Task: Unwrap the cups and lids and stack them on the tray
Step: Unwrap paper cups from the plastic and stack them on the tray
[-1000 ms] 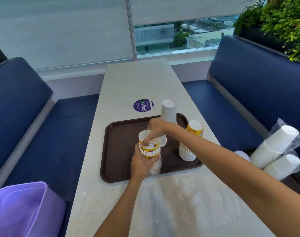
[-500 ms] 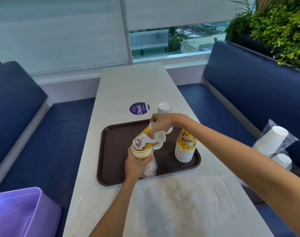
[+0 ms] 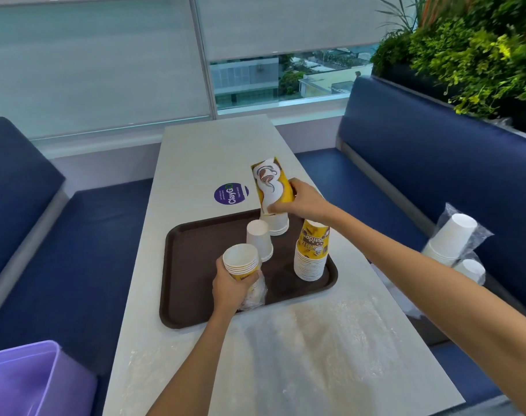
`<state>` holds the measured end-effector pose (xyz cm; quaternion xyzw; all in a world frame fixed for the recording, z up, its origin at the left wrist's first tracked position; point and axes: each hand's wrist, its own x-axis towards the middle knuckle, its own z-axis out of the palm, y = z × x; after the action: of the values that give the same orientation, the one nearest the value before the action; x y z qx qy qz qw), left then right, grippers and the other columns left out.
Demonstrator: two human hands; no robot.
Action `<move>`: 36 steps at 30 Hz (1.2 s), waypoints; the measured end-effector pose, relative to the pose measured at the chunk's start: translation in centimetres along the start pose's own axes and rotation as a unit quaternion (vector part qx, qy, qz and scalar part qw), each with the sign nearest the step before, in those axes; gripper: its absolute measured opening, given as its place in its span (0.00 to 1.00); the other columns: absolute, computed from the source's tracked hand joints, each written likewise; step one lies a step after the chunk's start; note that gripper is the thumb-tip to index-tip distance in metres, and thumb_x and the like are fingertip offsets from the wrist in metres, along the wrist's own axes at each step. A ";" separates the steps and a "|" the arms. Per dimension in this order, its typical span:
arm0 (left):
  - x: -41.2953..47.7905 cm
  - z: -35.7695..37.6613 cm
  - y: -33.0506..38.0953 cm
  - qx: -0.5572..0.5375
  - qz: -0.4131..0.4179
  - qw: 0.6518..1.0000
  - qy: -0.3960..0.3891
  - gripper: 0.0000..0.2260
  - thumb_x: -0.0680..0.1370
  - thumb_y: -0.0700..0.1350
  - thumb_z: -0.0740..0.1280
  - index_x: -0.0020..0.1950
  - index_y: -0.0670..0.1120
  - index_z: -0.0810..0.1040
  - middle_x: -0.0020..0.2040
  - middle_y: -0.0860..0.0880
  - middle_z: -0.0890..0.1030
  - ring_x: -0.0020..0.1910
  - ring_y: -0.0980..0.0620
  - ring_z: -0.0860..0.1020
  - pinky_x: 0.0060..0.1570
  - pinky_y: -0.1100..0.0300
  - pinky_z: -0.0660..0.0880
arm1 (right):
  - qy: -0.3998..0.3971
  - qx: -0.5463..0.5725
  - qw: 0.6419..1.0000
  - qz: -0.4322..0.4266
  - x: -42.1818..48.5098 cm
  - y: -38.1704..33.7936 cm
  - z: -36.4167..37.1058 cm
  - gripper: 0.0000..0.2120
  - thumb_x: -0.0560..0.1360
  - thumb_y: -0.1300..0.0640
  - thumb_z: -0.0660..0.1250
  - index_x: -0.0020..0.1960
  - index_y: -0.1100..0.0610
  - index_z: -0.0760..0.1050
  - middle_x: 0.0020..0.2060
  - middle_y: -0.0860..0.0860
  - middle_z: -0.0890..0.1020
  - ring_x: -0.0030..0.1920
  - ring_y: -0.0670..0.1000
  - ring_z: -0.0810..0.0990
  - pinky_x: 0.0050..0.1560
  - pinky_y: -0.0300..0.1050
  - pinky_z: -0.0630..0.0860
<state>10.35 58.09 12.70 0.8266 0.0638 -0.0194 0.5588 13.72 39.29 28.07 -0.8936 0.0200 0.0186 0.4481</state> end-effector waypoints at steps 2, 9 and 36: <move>-0.3 0.3 0.1 -0.004 -0.001 1.000 0.000 0.38 0.66 0.46 0.79 0.70 0.45 0.63 0.66 0.46 0.74 0.64 0.46 0.72 0.62 0.52 0.70 | 0.067 0.036 0.997 0.010 -0.7 1.2 -1.1 0.32 0.70 0.52 0.74 0.69 0.57 0.64 0.56 0.48 0.73 0.53 0.48 0.74 0.50 0.39 0.73; -0.6 0.5 0.4 -0.003 -0.003 1.000 0.005 0.37 0.66 0.45 0.79 0.69 0.44 0.64 0.65 0.46 0.74 0.63 0.45 0.73 0.55 0.60 0.67 | 0.156 0.066 0.984 0.057 -3.0 6.2 -2.2 0.33 0.68 0.53 0.76 0.67 0.56 0.64 0.61 0.52 0.76 0.52 0.47 0.75 0.53 0.45 0.75; -0.1 0.5 0.1 0.005 -0.012 1.000 -0.013 0.34 0.67 0.46 0.78 0.66 0.45 0.65 0.60 0.47 0.78 0.52 0.53 0.76 0.48 0.64 0.72 | -0.194 -0.228 0.954 -0.023 1.9 1.2 9.7 0.40 0.70 0.42 0.72 0.73 0.59 0.62 0.68 0.55 0.71 0.67 0.55 0.71 0.63 0.47 0.71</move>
<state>10.29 57.57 12.66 0.8280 0.0658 -0.0373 0.5556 15.38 46.31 21.19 -0.9513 -0.0929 0.1857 0.2280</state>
